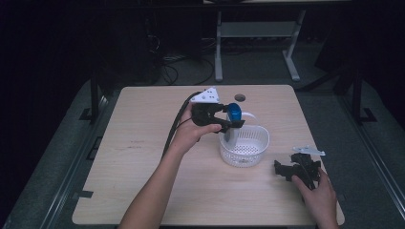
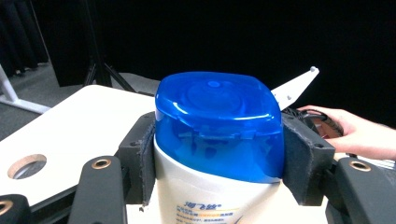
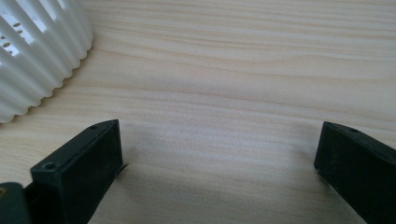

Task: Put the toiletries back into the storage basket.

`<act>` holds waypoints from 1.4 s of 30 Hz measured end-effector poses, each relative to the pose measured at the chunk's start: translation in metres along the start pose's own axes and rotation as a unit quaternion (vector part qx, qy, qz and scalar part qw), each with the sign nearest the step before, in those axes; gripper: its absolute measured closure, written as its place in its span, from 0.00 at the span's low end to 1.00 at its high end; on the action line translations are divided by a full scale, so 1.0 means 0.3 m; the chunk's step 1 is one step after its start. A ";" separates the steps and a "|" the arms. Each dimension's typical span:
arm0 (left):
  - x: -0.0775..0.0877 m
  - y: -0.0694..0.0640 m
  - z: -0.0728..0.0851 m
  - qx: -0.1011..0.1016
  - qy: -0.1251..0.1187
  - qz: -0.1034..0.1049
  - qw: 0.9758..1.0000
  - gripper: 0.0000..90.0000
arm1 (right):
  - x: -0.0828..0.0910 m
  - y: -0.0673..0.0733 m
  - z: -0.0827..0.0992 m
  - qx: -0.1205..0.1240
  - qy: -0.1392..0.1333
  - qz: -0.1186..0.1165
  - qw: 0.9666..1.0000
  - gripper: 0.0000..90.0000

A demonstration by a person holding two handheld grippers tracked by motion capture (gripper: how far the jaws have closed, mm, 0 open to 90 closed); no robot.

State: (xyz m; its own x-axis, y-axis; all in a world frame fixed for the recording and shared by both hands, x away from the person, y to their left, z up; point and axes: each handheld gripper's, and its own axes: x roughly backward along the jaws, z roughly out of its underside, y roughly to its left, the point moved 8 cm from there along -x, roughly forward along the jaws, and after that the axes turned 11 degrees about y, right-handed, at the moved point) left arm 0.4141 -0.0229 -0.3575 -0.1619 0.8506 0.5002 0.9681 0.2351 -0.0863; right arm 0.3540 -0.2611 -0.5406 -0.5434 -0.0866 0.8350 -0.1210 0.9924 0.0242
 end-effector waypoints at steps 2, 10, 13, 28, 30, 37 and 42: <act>-0.006 0.001 0.010 0.002 0.001 0.000 1.000 0.41 | 0.000 0.000 0.000 0.000 0.000 0.000 1.000 0.01; -0.030 0.012 0.052 0.007 0.006 -0.001 1.000 0.41 | 0.000 0.000 0.000 0.000 0.000 0.000 1.000 0.01; -0.039 0.016 0.068 0.010 0.008 -0.001 1.000 0.41 | 0.000 0.000 0.000 0.000 0.000 0.000 1.000 0.01; -0.081 0.035 0.145 0.025 0.021 -0.002 0.999 0.41 | -0.001 0.000 0.000 -0.001 0.000 0.000 1.000 0.01; -0.084 0.036 0.151 0.026 0.022 -0.003 0.999 0.41 | -0.001 0.000 0.000 -0.001 0.000 0.000 1.000 0.01; -0.097 0.037 0.172 0.025 0.028 -0.006 0.999 0.41 | -0.001 0.000 0.000 0.000 0.000 0.000 1.000 0.01; -0.101 0.036 0.181 0.025 0.028 -0.007 0.999 0.41 | -0.001 0.000 0.000 -0.001 0.000 0.000 1.000 0.01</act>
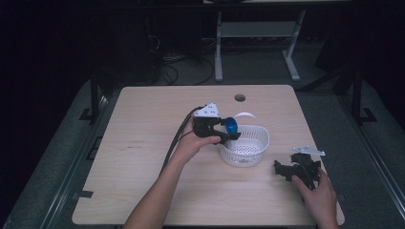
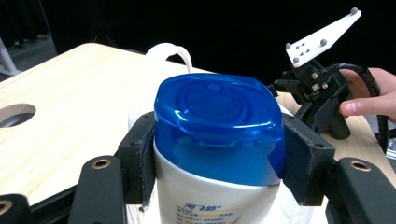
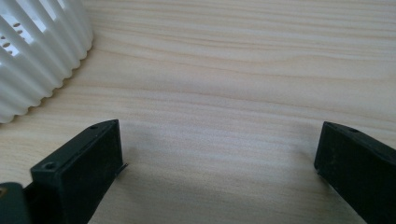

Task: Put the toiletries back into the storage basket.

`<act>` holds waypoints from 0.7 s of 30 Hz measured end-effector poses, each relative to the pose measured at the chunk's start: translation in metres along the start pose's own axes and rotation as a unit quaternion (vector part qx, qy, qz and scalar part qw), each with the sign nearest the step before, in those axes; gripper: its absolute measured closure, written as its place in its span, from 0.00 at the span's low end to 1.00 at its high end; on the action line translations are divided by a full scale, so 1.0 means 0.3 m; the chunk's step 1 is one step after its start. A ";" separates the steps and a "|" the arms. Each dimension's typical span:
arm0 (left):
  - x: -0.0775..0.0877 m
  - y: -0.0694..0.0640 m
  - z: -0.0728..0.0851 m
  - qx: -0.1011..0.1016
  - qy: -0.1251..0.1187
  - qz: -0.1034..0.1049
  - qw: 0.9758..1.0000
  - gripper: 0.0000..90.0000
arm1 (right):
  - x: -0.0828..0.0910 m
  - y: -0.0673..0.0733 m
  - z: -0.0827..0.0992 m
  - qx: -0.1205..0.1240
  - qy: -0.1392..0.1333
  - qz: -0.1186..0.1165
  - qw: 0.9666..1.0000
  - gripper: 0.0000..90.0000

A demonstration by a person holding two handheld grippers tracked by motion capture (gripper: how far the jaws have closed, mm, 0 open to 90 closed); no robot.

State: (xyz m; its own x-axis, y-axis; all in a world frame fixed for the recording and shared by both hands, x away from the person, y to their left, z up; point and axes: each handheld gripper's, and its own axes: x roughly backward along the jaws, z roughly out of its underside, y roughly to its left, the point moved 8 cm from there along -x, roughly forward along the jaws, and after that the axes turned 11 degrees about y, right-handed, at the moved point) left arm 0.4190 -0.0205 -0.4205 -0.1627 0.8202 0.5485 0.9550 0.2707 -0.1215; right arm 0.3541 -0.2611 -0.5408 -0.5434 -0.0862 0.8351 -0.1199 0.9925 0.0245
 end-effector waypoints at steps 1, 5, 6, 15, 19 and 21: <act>0.000 -0.001 0.000 0.000 0.000 0.000 1.000 0.41 | 0.000 0.000 0.000 0.000 0.000 0.000 1.000 0.01; 0.001 -0.001 0.001 -0.001 0.000 -0.001 1.000 0.41 | 0.000 0.000 0.000 0.000 0.000 0.000 1.000 0.01; 0.001 -0.002 0.002 -0.001 0.001 0.000 1.000 0.41 | 0.000 0.000 0.000 0.000 0.000 0.000 1.000 0.01; 0.007 -0.011 -0.001 0.013 -0.003 0.007 1.000 0.37 | 0.000 0.000 0.000 0.000 0.000 0.000 1.000 0.01; 0.021 -0.016 -0.011 0.009 -0.009 0.005 1.000 0.36 | 0.000 0.000 0.001 -0.001 0.001 0.000 1.000 0.01; 0.033 -0.020 -0.019 0.008 -0.014 0.005 1.000 0.36 | 0.000 0.000 0.000 0.000 0.000 0.001 1.000 0.01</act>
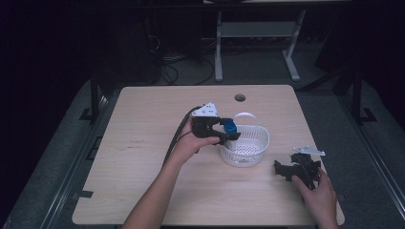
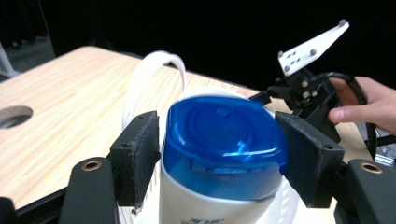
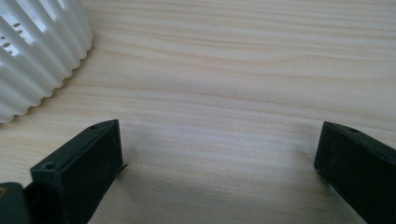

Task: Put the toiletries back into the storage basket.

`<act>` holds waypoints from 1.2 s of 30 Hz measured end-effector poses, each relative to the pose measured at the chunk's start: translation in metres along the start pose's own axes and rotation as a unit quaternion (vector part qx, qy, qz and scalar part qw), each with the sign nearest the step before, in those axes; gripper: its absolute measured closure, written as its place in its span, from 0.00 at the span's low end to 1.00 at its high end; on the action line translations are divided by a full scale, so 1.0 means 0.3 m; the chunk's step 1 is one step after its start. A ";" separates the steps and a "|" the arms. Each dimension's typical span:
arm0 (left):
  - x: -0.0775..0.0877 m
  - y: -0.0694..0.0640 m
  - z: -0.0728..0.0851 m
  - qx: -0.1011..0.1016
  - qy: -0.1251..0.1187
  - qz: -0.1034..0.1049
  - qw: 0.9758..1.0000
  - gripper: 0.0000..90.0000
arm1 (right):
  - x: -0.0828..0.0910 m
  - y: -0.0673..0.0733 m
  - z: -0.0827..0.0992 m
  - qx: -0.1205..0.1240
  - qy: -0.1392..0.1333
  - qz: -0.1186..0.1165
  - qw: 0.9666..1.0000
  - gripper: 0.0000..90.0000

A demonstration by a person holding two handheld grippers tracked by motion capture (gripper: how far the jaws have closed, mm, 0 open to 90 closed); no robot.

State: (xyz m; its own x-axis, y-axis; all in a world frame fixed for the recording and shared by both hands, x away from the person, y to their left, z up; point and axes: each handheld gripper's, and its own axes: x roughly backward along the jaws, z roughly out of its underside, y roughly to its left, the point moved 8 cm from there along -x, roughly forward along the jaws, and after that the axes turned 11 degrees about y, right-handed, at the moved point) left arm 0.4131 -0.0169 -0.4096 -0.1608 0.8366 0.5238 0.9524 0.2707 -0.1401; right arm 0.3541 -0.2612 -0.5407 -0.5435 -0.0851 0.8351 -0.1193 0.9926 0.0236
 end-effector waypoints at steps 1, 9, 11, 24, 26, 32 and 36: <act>0.007 -0.001 -0.003 -0.001 -0.001 -0.002 1.000 0.36 | 0.000 0.000 0.000 0.000 0.000 0.000 1.000 0.01; 0.073 -0.001 -0.022 -0.006 -0.013 -0.008 1.000 0.36 | 0.000 0.000 0.000 0.000 0.000 0.000 1.000 0.00; 0.090 -0.002 -0.024 -0.007 -0.014 -0.009 1.000 0.36 | 0.000 0.000 0.000 0.000 0.000 0.000 1.000 0.01; 0.204 0.005 0.014 -0.001 0.005 -0.037 0.999 0.34 | 0.000 0.000 0.000 0.001 0.000 0.000 1.000 0.01; 0.222 0.008 0.024 0.004 0.008 -0.047 0.999 0.33 | 0.000 0.000 0.000 0.001 0.000 -0.001 1.000 0.01; 0.278 0.011 0.069 0.009 0.015 -0.072 0.997 0.32 | 0.000 0.000 0.000 0.001 -0.001 -0.001 1.000 0.01; 0.319 0.012 0.110 0.013 0.029 -0.086 0.996 0.32 | 0.001 0.000 0.000 0.001 0.000 -0.001 1.000 0.01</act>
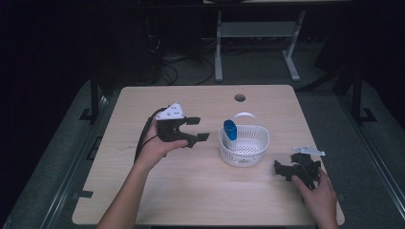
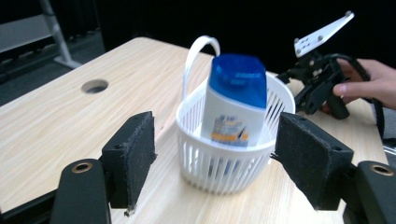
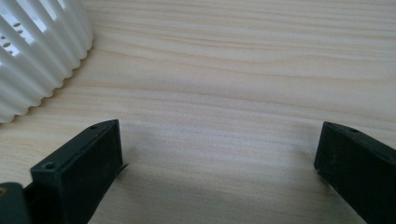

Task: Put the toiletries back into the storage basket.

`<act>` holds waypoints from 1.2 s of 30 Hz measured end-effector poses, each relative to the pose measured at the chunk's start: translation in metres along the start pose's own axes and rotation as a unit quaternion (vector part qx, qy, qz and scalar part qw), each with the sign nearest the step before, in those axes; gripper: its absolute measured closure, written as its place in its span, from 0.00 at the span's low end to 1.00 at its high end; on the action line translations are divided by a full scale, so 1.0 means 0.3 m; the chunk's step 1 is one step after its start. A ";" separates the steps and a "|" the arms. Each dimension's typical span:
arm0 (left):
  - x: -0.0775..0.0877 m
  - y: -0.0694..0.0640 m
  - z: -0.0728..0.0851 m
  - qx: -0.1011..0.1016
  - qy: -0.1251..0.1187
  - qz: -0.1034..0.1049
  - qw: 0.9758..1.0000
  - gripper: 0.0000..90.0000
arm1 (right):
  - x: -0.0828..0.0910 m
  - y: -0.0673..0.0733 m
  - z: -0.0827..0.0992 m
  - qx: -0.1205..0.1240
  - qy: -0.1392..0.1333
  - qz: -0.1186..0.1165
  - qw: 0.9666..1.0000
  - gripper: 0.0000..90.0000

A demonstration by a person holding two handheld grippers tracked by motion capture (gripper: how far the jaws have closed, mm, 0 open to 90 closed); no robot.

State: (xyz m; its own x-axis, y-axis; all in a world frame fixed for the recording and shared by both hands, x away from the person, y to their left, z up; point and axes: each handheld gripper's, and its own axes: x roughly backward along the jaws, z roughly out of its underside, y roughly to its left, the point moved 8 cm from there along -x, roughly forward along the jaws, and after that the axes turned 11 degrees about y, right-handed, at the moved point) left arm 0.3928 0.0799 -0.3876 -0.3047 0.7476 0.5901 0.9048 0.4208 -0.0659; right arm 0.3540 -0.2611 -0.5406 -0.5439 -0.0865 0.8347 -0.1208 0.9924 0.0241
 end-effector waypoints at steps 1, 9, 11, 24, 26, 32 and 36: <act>0.009 0.004 0.014 0.004 0.006 -0.007 1.000 0.32 | 0.000 0.000 0.000 0.000 0.000 0.000 1.000 0.01; 0.068 0.035 0.134 0.030 0.041 -0.045 0.998 0.32 | 0.000 0.000 0.000 0.000 0.000 0.000 1.000 0.00; 0.078 0.043 0.164 0.035 0.055 -0.055 0.996 0.32 | -0.001 0.000 0.000 0.000 0.000 0.000 1.000 0.01; 0.158 0.100 0.347 0.072 0.095 -0.099 0.988 0.30 | -0.001 0.000 0.000 0.000 0.000 0.000 1.000 0.00; 0.164 0.102 0.371 0.076 0.101 -0.100 0.987 0.30 | -0.001 0.000 0.000 0.000 0.000 0.000 1.000 0.01; 0.187 0.109 0.449 0.097 0.114 -0.111 0.982 0.28 | -0.001 0.000 0.000 0.000 0.000 0.000 1.000 0.00; 0.200 0.119 0.505 0.114 0.124 -0.120 0.978 0.27 | -0.001 0.000 0.000 0.000 0.000 0.000 1.000 0.00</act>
State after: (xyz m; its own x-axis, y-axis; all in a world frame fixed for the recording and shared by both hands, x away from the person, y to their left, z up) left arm 0.3617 0.2175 -0.4764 -0.3941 0.4774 0.7853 0.7176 0.6937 -0.0616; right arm 0.3541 -0.2610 -0.5408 -0.5433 -0.0868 0.8350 -0.1208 0.9924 0.0245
